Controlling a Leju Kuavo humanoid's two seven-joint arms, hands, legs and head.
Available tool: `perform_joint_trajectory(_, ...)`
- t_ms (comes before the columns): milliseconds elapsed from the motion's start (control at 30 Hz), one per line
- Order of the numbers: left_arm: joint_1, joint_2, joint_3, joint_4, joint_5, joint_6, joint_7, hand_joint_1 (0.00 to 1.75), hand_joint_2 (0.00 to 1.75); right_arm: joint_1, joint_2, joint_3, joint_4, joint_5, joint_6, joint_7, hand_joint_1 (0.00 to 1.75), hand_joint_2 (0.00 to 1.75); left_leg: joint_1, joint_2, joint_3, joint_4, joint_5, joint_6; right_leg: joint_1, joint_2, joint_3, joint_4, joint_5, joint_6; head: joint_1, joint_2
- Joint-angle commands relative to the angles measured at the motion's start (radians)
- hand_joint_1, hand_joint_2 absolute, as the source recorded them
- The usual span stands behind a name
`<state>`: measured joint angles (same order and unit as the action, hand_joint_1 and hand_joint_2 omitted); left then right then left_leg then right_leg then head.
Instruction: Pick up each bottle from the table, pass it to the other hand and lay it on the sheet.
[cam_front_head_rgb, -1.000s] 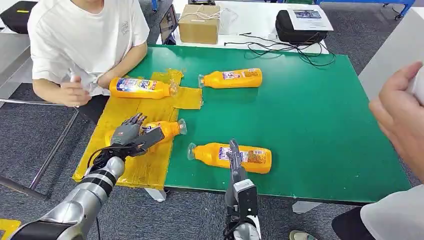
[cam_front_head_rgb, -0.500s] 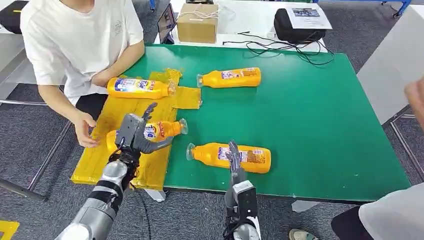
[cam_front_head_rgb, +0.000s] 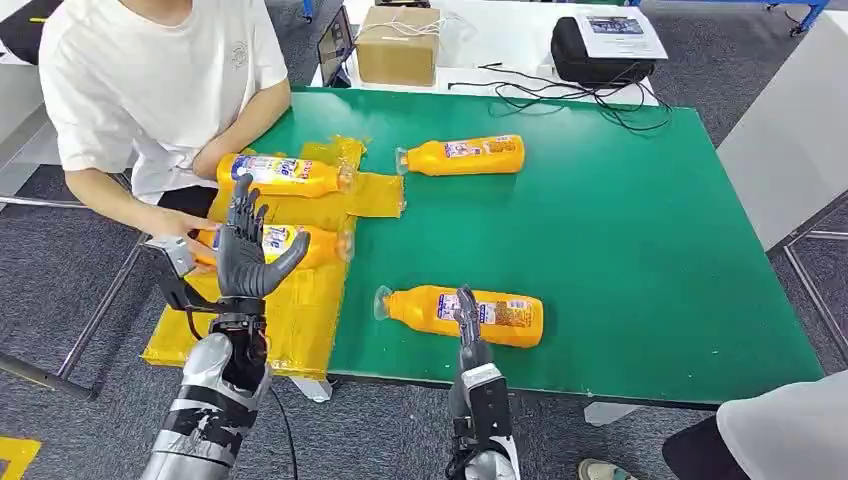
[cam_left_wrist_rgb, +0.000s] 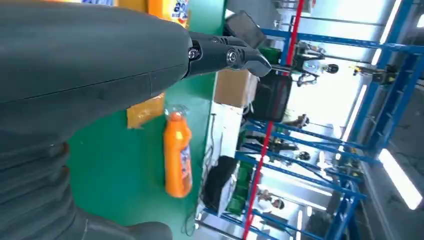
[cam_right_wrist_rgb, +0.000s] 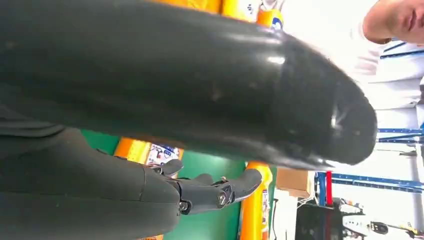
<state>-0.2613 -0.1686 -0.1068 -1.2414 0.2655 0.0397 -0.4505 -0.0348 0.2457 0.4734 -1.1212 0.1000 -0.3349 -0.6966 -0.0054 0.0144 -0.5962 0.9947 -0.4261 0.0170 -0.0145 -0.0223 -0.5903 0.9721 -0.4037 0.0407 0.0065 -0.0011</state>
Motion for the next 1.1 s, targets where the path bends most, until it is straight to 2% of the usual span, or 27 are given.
perform_joint_trajectory(33, 0.082, -0.020, -0.070, -0.184, 0.055, 0.009, -0.036, 0.00, 1.75, -0.003, -0.101, 0.089, 0.010, 0.201, -0.129, -0.002, 0.00, 0.00, 0.001, -0.001, 0.002, 0.000, -0.001, -0.001, 0.001, 0.001, 0.002, -0.001, -0.001, -0.001, 0.000, 0.000)
perform_joint_trajectory(133, 0.145, 0.025, -0.190, -0.225, -0.025, -0.033, -0.013, 0.00, 1.75, -0.021, -0.167, 0.012, 0.014, 0.395, -0.363, 0.021, 0.00, 0.00, 0.002, -0.001, 0.004, 0.001, -0.003, -0.001, 0.001, 0.001, 0.004, -0.001, -0.002, -0.001, 0.000, 0.000)
perform_joint_trajectory(200, 0.177, 0.028, -0.212, -0.225, -0.038, -0.021, -0.038, 0.00, 1.75, -0.017, -0.182, -0.032, 0.015, 0.390, -0.337, -0.002, 0.00, 0.00, 0.000, -0.002, 0.005, -0.002, -0.001, 0.000, 0.000, 0.000, 0.006, -0.003, -0.001, 0.000, 0.000, 0.000)
perform_joint_trajectory(367, 0.167, 0.033, -0.208, -0.220, -0.037, -0.020, -0.041, 0.00, 1.75, -0.013, -0.166, -0.033, 0.018, 0.409, -0.344, -0.001, 0.00, 0.00, 0.000, 0.000, 0.001, 0.000, -0.001, 0.000, -0.001, 0.002, 0.002, -0.001, 0.000, -0.001, 0.000, 0.000)
perform_joint_trajectory(400, 0.186, 0.033, -0.216, -0.228, -0.030, -0.040, -0.030, 0.00, 1.75, -0.013, -0.165, -0.066, 0.031, 0.471, -0.363, 0.037, 0.00, 0.00, 0.001, 0.000, 0.003, 0.000, -0.002, -0.001, 0.000, 0.003, 0.003, -0.001, -0.001, -0.001, 0.000, 0.000)
perform_joint_trajectory(433, 0.221, 0.032, -0.228, -0.239, -0.028, -0.056, -0.019, 0.00, 1.75, -0.002, -0.170, -0.124, 0.029, 0.597, -0.363, 0.067, 0.00, 0.00, 0.000, -0.001, 0.002, 0.000, -0.001, -0.001, -0.001, 0.001, 0.002, -0.001, -0.001, -0.001, 0.000, 0.000)
perform_joint_trajectory(467, 0.274, 0.023, -0.239, -0.255, -0.031, -0.060, -0.024, 0.00, 1.75, 0.000, -0.189, -0.201, 0.046, 0.772, -0.363, 0.153, 0.00, 0.00, -0.001, -0.001, 0.001, -0.001, -0.001, -0.001, -0.001, 0.000, 0.001, -0.001, 0.000, -0.001, 0.000, 0.000)
perform_joint_trajectory(500, 0.304, 0.020, -0.251, -0.264, -0.032, -0.060, -0.026, 0.00, 1.75, -0.005, -0.206, -0.218, 0.064, 0.784, -0.363, 0.138, 0.00, 1.75, 0.000, -0.003, 0.003, -0.001, -0.001, -0.001, 0.000, 0.000, 0.003, -0.002, -0.001, -0.001, 0.000, 0.000)
perform_joint_trajectory(533, 0.327, 0.019, -0.269, -0.263, -0.037, -0.065, -0.026, 0.00, 1.75, -0.027, -0.229, -0.250, 0.107, 0.862, -0.363, 0.192, 0.00, 1.75, 0.000, -0.003, 0.006, -0.002, -0.003, -0.001, 0.000, 0.001, 0.007, -0.003, -0.002, -0.001, 0.000, 0.000)
perform_joint_trajectory(600, 0.334, 0.019, -0.300, -0.240, -0.072, -0.024, -0.016, 0.00, 1.75, -0.103, -0.272, -0.248, 0.212, 0.860, -0.363, 0.213, 0.00, 1.75, -0.001, -0.001, 0.007, -0.003, -0.003, 0.000, -0.001, 0.002, 0.007, -0.005, -0.001, 0.000, -0.001, 0.000)
perform_joint_trajectory(700, 0.269, 0.032, -0.345, -0.153, -0.180, 0.095, 0.072, 0.00, 1.75, -0.221, -0.287, -0.236, 0.341, 0.860, -0.330, 0.251, 0.00, 1.75, -0.001, -0.001, 0.003, -0.001, -0.001, 0.000, -0.001, 0.001, 0.004, -0.003, 0.000, 0.000, 0.000, 0.000)
perform_joint_trajectory(733, 0.251, 0.031, -0.348, -0.136, -0.208, 0.119, 0.066, 0.00, 1.75, -0.250, -0.288, -0.223, 0.370, 0.880, -0.325, 0.266, 0.00, 1.75, 0.000, -0.002, 0.004, 0.000, -0.002, 0.000, 0.000, 0.001, 0.006, -0.003, -0.001, 0.000, 0.000, 0.000)
perform_joint_trajectory(900, 0.213, 0.009, -0.336, -0.100, -0.163, 0.081, 0.095, 0.00, 1.75, -0.400, -0.261, -0.157, 0.545, 0.968, -0.282, 0.382, 0.00, 1.75, -0.002, 0.002, 0.000, 0.000, 0.000, 0.000, -0.002, 0.004, 0.000, -0.002, 0.003, 0.002, 0.000, 0.000)
perform_joint_trajectory(1100, 0.198, 0.019, -0.374, -0.113, -0.140, 0.030, 0.116, 0.00, 1.75, -0.527, -0.224, -0.084, 0.682, 1.026, -0.146, 0.469, 0.00, 1.75, -0.001, 0.001, 0.002, 0.001, 0.001, 0.001, -0.001, 0.005, 0.001, -0.001, 0.003, 0.002, -0.001, 0.000)
